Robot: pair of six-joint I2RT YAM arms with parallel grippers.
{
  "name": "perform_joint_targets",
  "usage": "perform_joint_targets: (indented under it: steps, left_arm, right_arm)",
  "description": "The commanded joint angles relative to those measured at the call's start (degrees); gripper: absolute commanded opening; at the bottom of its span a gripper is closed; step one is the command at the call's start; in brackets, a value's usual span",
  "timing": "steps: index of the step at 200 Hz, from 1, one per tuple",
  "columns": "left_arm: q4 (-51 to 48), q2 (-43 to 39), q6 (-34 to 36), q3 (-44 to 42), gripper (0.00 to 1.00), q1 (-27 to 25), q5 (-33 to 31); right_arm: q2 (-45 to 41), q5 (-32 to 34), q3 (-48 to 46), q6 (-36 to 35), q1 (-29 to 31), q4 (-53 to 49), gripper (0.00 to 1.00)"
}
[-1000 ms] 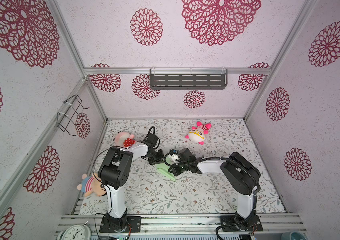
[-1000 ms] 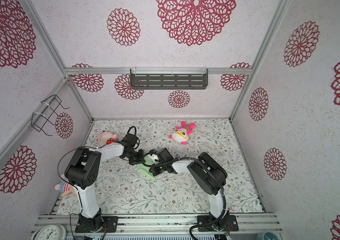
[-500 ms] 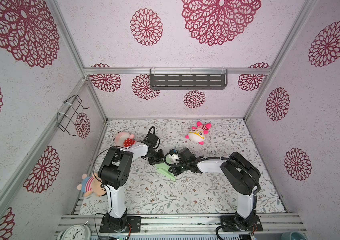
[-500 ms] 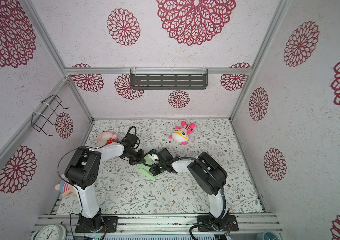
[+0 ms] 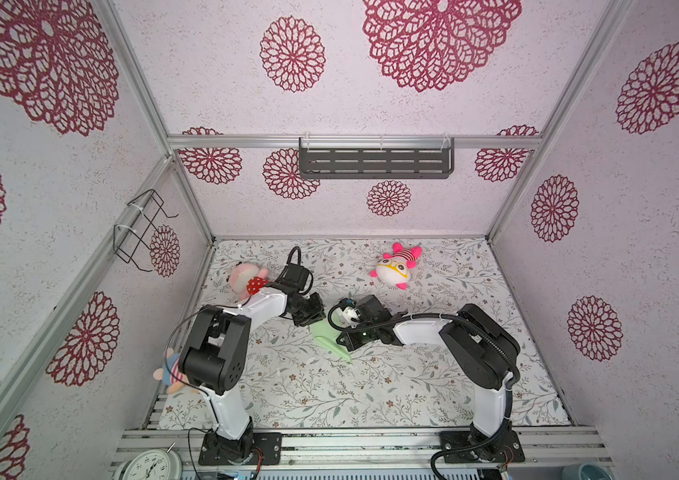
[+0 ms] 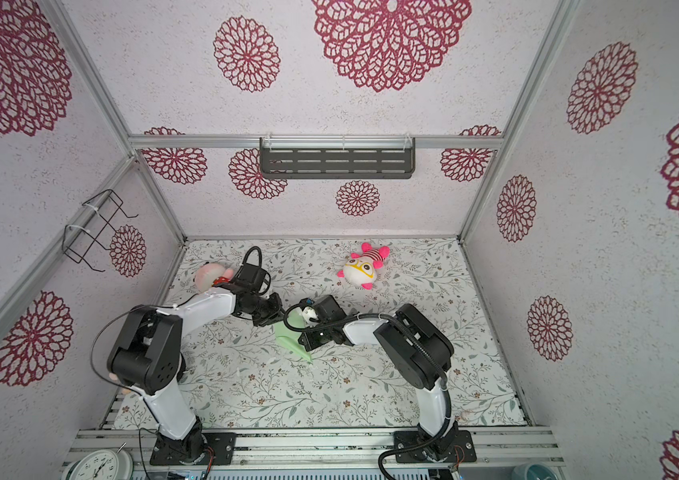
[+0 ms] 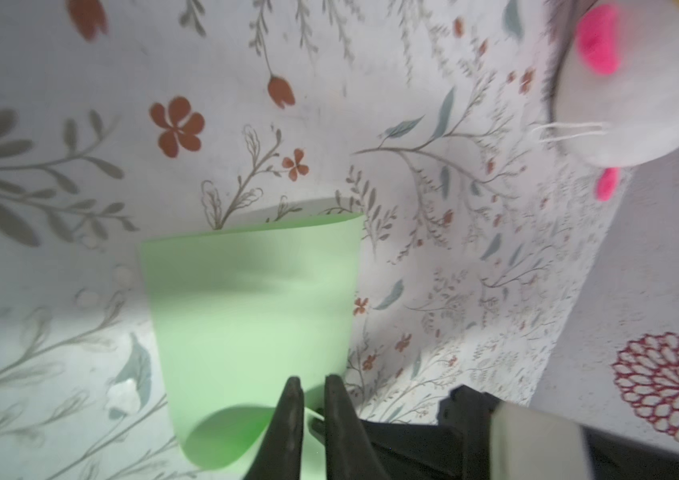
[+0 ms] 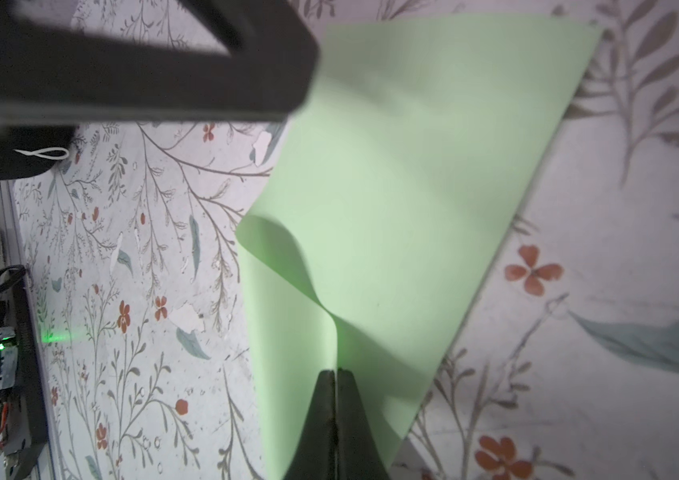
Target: Fold a paper plane with a square sheet of paper (pick it up from the middle)
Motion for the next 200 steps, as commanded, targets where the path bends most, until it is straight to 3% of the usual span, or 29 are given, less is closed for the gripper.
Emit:
perform_joint_targets:
  steps: [1, 37, 91, 200]
  left_arm:
    - [7.36, -5.14, -5.26, -6.03, 0.16, 0.63, 1.67]
    - [22.85, -12.27, -12.55, -19.06, 0.16, -0.25, 4.88]
    - [35.11, -16.20, -17.82, -29.54, 0.14, -6.56, 0.53]
    - [41.89, -8.99, -19.12, -33.00, 0.08, -8.10, -0.81]
  right_arm:
    - [1.70, 0.77, 0.67, 1.31, -0.59, -3.26, 0.01]
    - [2.16, 0.41, 1.07, 1.87, -0.76, -3.90, 0.01]
    - [3.11, -0.42, 2.06, 2.51, -1.27, -5.33, 0.01]
    - [3.88, -0.73, 2.88, 2.66, -1.72, -6.49, 0.02]
